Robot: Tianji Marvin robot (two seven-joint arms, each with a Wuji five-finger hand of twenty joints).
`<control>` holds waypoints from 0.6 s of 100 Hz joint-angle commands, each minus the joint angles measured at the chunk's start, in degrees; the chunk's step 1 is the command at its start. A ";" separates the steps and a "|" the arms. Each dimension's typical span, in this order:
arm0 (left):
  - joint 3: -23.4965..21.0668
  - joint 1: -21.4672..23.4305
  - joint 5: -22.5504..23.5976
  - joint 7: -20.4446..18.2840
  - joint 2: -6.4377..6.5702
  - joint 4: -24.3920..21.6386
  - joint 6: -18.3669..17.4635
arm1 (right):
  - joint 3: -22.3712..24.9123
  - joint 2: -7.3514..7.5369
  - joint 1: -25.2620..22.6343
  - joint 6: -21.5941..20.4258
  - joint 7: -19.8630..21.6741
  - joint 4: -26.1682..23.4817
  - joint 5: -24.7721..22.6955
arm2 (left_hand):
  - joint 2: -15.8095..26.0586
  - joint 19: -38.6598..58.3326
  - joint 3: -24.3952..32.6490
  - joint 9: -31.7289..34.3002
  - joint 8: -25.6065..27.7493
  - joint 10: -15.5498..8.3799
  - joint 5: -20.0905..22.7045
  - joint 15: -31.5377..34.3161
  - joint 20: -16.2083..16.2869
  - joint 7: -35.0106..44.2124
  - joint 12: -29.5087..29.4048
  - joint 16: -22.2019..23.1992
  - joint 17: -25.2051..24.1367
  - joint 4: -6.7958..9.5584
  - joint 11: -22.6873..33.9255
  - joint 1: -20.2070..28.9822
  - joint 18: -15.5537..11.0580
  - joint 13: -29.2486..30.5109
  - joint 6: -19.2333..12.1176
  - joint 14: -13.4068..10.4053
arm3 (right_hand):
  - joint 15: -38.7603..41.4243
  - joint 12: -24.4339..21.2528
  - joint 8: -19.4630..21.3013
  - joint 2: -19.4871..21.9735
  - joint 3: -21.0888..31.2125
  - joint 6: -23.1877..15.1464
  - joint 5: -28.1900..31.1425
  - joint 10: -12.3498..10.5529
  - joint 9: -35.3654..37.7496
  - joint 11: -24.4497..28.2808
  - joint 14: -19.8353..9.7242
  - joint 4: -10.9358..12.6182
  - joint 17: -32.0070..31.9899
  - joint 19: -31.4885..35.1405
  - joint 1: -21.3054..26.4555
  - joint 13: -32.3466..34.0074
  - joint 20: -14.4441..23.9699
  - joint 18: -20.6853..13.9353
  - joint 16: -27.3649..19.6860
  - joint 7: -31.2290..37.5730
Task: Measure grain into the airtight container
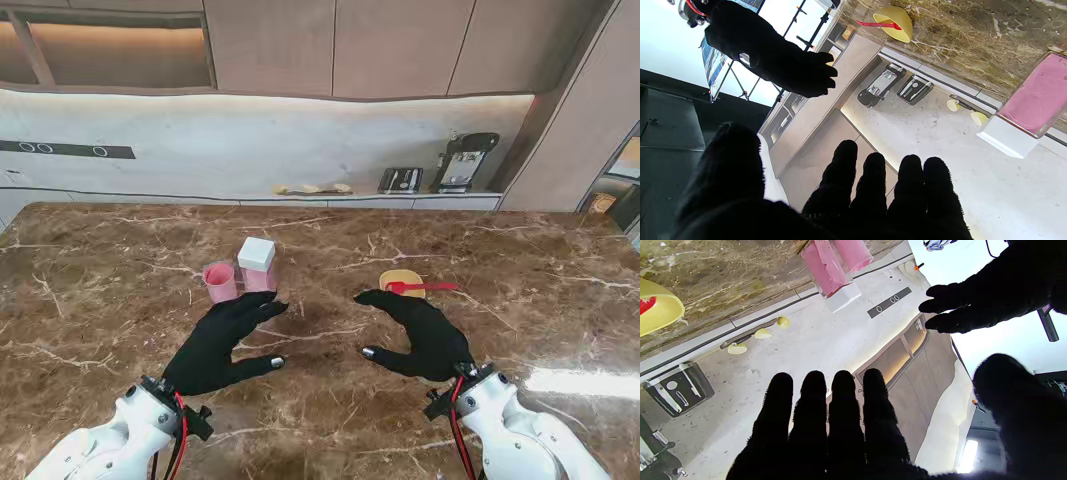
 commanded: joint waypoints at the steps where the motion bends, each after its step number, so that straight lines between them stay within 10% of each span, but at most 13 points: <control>1: 0.10 0.55 0.21 0.23 0.03 -0.07 0.02 | 0.01 -0.03 -0.41 0.03 0.80 0.02 0.12 | 2.17 1.02 -0.16 0.91 -0.41 -0.03 0.77 0.94 0.31 0.02 -0.04 0.56 -0.30 0.81 0.38 0.05 -1.42 1.77 -0.33 -1.07 | -0.20 0.92 0.60 -0.29 -0.55 -1.00 0.28 -0.47 0.85 -0.20 -0.39 -3.24 -0.18 0.95 0.02 0.87 0.37 -0.46 0.73 0.40; 60: -0.87 0.02 0.27 -0.80 0.25 1.90 -0.82 | 3.76 0.11 -1.85 3.35 -0.26 -1.96 -5.19 | 1.98 0.89 -0.21 0.77 -0.44 -0.02 0.49 0.84 0.25 -0.16 -0.05 0.53 -0.39 0.80 0.29 0.23 -1.23 1.59 -0.22 -0.95 | 0.09 1.19 0.64 -2.41 -0.55 -1.00 0.25 -0.46 1.07 0.00 0.33 -3.70 -0.53 1.31 2.62 0.83 0.82 0.72 1.10 0.40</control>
